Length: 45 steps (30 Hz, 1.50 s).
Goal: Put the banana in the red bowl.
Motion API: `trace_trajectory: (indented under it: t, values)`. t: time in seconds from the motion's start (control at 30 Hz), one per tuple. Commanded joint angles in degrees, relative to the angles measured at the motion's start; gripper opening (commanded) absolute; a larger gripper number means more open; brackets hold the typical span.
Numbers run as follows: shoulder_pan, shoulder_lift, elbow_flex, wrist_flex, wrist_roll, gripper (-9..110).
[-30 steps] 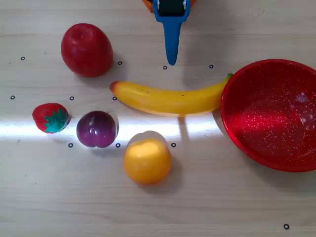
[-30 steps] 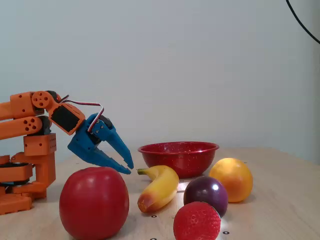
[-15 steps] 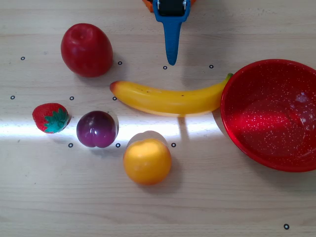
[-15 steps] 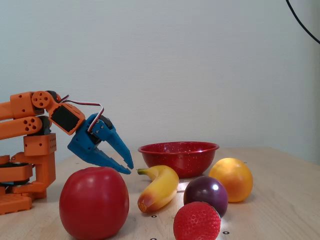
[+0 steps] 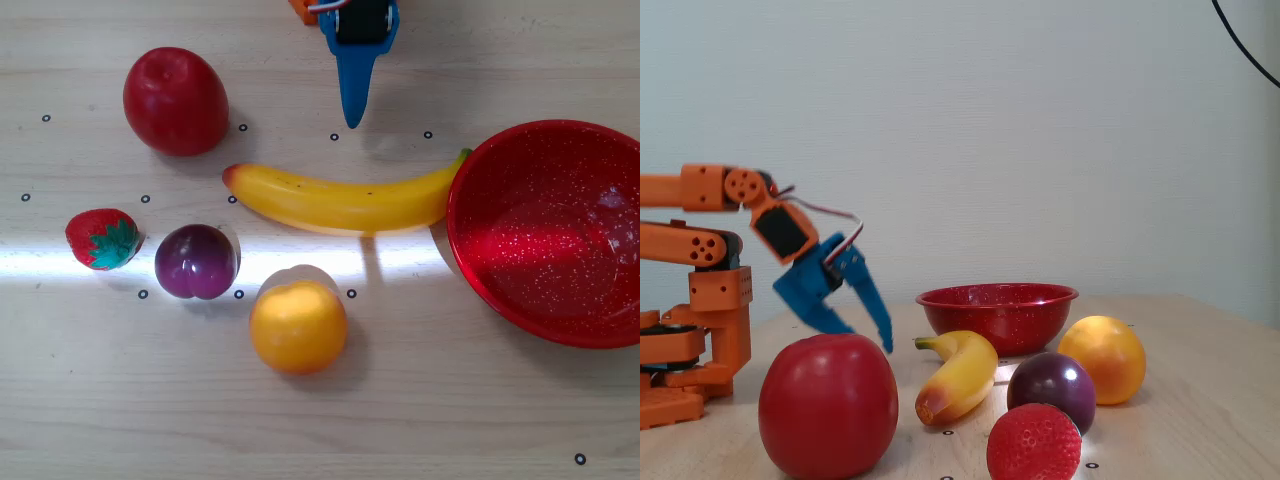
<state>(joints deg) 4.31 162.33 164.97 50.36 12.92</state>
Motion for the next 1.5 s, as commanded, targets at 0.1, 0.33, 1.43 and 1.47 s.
trace_trajectory:
  t: [0.1, 0.33, 1.43, 1.47]
  values:
    - [1.05, -9.76, -14.85, 2.11, 2.81, 0]
    - [1.14, -23.47, -28.92, 8.61, 2.46, 0]
    - [-5.89, -72.60, -77.61, 31.82, 4.66, 61]
    - [-5.71, -73.39, -77.87, 31.29, 4.31, 62]
